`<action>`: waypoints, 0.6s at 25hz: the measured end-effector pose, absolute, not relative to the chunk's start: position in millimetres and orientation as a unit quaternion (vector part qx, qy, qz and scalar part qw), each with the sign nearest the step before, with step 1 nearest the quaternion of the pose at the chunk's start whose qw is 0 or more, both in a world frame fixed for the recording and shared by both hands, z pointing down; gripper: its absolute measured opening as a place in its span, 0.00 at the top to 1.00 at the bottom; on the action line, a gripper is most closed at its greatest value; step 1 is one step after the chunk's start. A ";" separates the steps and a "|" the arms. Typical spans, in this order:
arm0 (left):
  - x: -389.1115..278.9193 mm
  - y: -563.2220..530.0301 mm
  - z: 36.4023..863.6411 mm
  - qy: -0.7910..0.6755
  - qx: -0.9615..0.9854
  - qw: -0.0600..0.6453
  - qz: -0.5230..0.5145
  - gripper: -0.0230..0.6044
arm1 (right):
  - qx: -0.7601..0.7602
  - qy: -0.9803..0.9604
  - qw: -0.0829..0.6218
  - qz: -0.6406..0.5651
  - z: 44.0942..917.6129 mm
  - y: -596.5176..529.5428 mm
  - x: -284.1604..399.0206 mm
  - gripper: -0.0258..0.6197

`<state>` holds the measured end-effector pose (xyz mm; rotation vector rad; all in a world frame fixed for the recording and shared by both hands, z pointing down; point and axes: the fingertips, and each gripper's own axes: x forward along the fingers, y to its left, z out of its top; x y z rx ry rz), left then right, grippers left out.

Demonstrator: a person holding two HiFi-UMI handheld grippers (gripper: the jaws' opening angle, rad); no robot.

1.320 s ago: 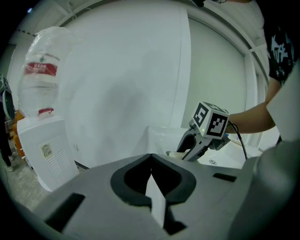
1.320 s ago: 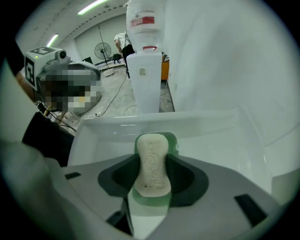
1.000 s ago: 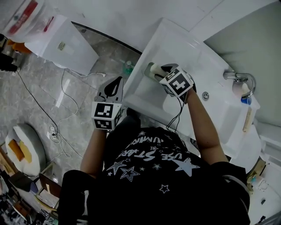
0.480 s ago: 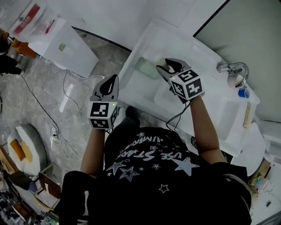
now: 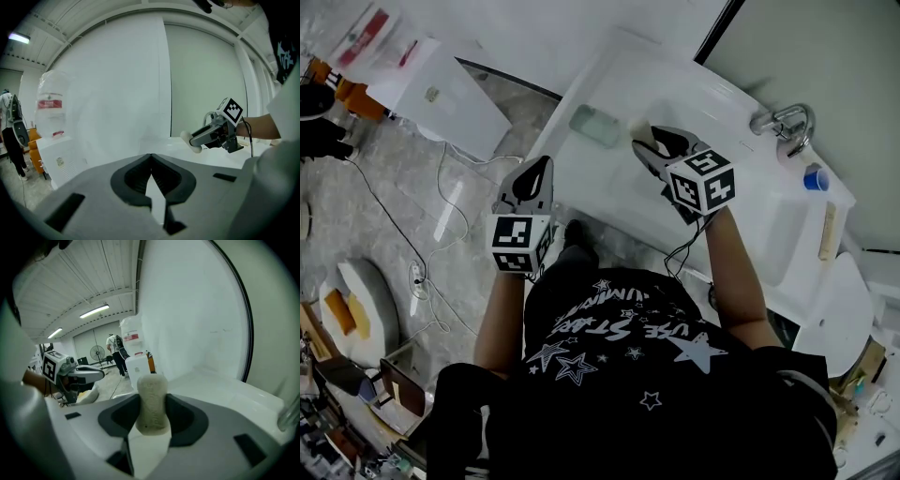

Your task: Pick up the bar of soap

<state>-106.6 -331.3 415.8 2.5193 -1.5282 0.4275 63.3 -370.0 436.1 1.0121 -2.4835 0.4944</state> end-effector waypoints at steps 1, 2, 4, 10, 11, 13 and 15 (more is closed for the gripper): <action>-101.3 -325.6 415.7 -0.510 0.844 0.081 0.142 0.95 | 0.358 -0.894 0.200 0.180 435.8 -363.3 65.7 0.68; -96.3 -319.9 414.9 -0.510 0.845 0.079 0.141 0.95 | 0.354 -0.896 0.195 0.182 435.5 -356.7 68.7 0.68; -87.7 -308.9 412.5 -0.512 0.844 0.076 0.139 0.95 | 0.352 -0.898 0.190 0.183 435.4 -344.1 76.3 0.68; -71.6 -274.4 409.8 -0.524 0.838 0.075 0.134 0.95 | 0.349 -0.901 0.189 0.177 434.9 -307.0 96.6 0.68; -69.0 -268.8 410.2 -0.525 0.837 0.076 0.133 0.95 | 0.348 -0.901 0.190 0.177 435.3 -300.9 99.7 0.68; -64.4 -257.5 410.9 -0.528 0.836 0.077 0.132 0.95 | 0.346 -0.902 0.192 0.175 436.4 -289.3 105.0 0.68; -60.5 -246.6 411.2 -0.529 0.835 0.077 0.132 0.95 | 0.345 -0.902 0.192 0.175 437.3 -278.6 109.0 0.68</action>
